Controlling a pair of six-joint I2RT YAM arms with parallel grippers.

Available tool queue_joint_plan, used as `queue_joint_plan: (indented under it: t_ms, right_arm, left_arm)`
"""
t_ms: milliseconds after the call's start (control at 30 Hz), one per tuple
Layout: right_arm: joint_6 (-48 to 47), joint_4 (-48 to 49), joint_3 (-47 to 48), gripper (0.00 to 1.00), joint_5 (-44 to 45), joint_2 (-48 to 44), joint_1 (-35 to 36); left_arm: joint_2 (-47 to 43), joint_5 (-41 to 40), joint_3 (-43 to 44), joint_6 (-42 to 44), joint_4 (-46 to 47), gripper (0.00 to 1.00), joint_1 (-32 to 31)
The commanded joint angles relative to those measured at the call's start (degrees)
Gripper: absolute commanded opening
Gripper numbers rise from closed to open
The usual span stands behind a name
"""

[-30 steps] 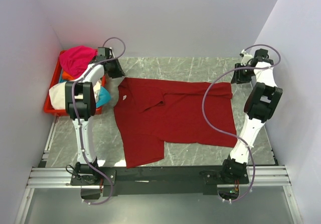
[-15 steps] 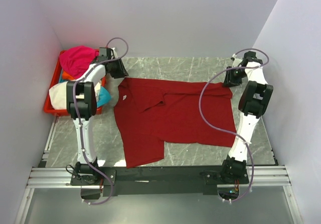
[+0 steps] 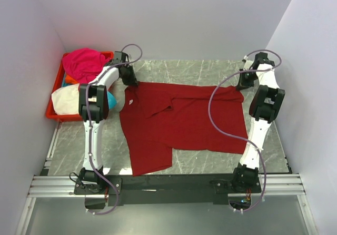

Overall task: Fold and stack the t-shirts
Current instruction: Fold the tshirt

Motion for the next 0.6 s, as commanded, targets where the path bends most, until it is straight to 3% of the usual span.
queue_joint_plan:
  t_ms: [0, 433, 533, 567]
  right_arm:
    - [1.7, 3.1, 5.3, 0.00, 3.7, 0.0, 0.2]
    - [3.3, 12.1, 13.5, 0.00, 12.0, 1.4, 1.9]
    - [3.1, 16.1, 13.3, 0.18, 16.5, 0.8, 2.9]
    - [3.1, 17.2, 13.3, 0.35, 17.5, 0.1, 3.0]
  left_arm:
    - [1.2, -3.9, 1.1, -0.9, -2.9, 0.09, 2.2]
    - [2.3, 1.2, 5.0, -7.8, 2.3, 0.09, 2.8]
    - [1.4, 2.4, 5.0, -8.4, 4.1, 0.14, 2.8]
    - [0.2, 2.5, 4.9, -8.3, 4.6, 0.21, 2.8]
